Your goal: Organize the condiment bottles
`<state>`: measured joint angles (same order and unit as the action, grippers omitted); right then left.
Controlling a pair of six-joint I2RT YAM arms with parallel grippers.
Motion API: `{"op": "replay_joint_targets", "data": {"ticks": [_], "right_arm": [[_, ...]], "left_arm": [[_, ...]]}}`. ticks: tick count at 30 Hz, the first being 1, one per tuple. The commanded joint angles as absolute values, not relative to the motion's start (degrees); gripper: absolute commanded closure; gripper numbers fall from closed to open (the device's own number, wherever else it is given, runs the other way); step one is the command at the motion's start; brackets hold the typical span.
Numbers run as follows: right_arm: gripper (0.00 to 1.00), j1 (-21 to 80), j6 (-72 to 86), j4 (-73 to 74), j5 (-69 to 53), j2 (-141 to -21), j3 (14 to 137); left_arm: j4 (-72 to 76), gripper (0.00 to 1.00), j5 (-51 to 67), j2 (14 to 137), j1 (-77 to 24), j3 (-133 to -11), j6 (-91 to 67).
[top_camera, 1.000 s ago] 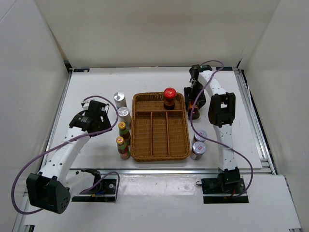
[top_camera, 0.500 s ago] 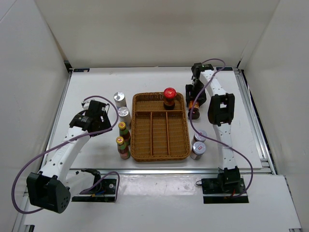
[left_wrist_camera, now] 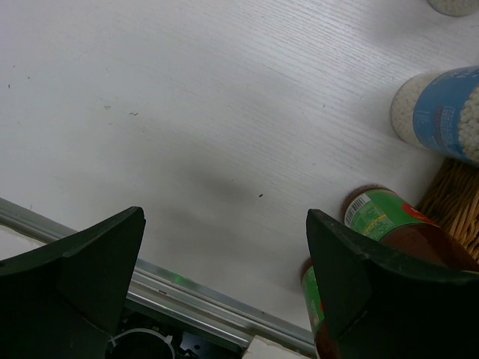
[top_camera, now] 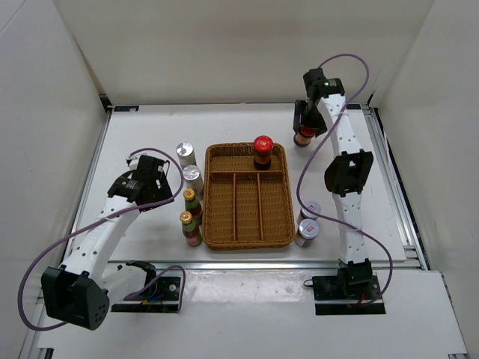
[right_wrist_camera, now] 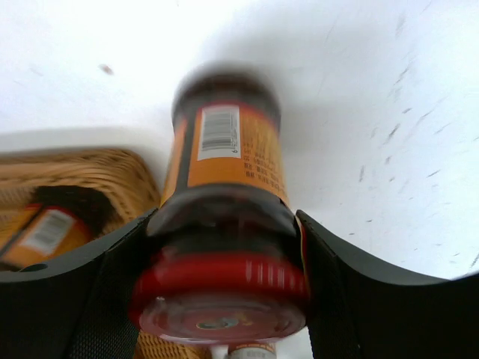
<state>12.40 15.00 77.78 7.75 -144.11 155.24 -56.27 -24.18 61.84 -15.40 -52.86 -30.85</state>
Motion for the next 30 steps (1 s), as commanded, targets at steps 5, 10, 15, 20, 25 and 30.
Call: {"op": "replay_joint_targets", "data": {"ticks": [5,10,15,20,25,30], "right_arm": [[1.0,13.97,16.26,80.77,10.28,-137.37,162.77],[1.0,13.97,16.26,80.77,10.28,-137.37,162.77],[1.0,13.97,16.26,80.77,10.28,-135.45,163.3],[1.0,14.5,16.26,80.77,10.28,-131.85,163.92],[1.0,17.48,14.6,78.84,5.54,-128.33,163.92],[1.0,21.0,13.37,75.5,-0.95,-127.18,166.03]], "left_arm": [[-55.37,0.0,-24.35,61.61,-15.64,-52.56,-30.67],[-55.37,0.0,-24.35,61.61,-15.64,-52.56,-30.67],[-55.37,0.0,-24.35,61.09,-15.64,-52.56,-31.2],[-55.37,0.0,-24.35,61.08,-15.64,-52.56,-31.2],[-55.37,0.0,-24.35,61.08,-15.64,-52.56,-31.2],[-55.37,0.0,-24.35,61.08,-15.64,-52.56,-31.2]]}}
